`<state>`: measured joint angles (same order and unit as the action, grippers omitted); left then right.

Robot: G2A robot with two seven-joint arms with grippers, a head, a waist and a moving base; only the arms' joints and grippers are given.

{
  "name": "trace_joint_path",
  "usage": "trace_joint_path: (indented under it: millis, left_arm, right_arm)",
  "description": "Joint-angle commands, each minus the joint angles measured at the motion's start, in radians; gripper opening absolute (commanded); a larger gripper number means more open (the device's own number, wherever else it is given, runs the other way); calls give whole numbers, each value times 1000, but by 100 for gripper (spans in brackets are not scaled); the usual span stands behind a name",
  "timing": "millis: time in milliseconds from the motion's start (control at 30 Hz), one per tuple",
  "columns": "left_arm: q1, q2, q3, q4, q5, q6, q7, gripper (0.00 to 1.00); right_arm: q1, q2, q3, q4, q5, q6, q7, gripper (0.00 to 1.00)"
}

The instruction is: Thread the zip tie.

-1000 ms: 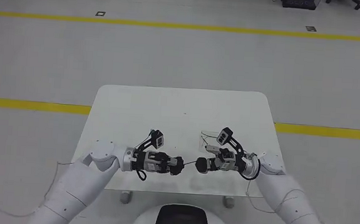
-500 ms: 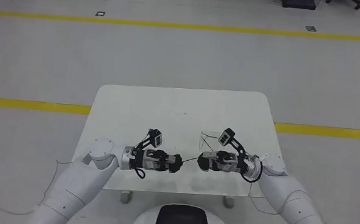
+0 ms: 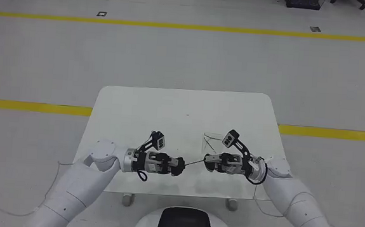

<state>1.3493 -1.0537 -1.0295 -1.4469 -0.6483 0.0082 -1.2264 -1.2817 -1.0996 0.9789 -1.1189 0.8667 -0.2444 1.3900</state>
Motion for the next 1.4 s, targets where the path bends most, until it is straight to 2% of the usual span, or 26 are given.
trace_joint_path:
  millis: [0,100,367,400,433,800,1200,1367]
  left_arm:
    - [-1,1,2,1,-1,0,2,0]
    - [-2,3,6,1,-2,0,4,0]
    - [-7,8,16,3,-1,-1,14,0]
    - [-8,8,18,2,-2,-1,16,36]
    - [-8,9,19,2,-1,-1,21,100]
    - [-8,9,19,1,-4,-3,32,100]
    - [-8,9,19,1,-4,-3,32,100]
    - [-6,-1,66,-27,-18,0,94,100]
  right_arm:
    - [2,1,-3,1,2,-2,0,4]
    - [4,4,-9,2,5,-5,0,0]
    - [6,10,-16,4,13,-16,0,0]
    - [6,11,-17,3,14,-17,0,0]
    - [6,12,-18,3,15,-18,0,0]
    - [17,12,-25,21,44,-13,0,0]
    - [19,16,-25,7,27,-8,0,0]
    - [-2,14,-16,-26,52,-19,-29,0]
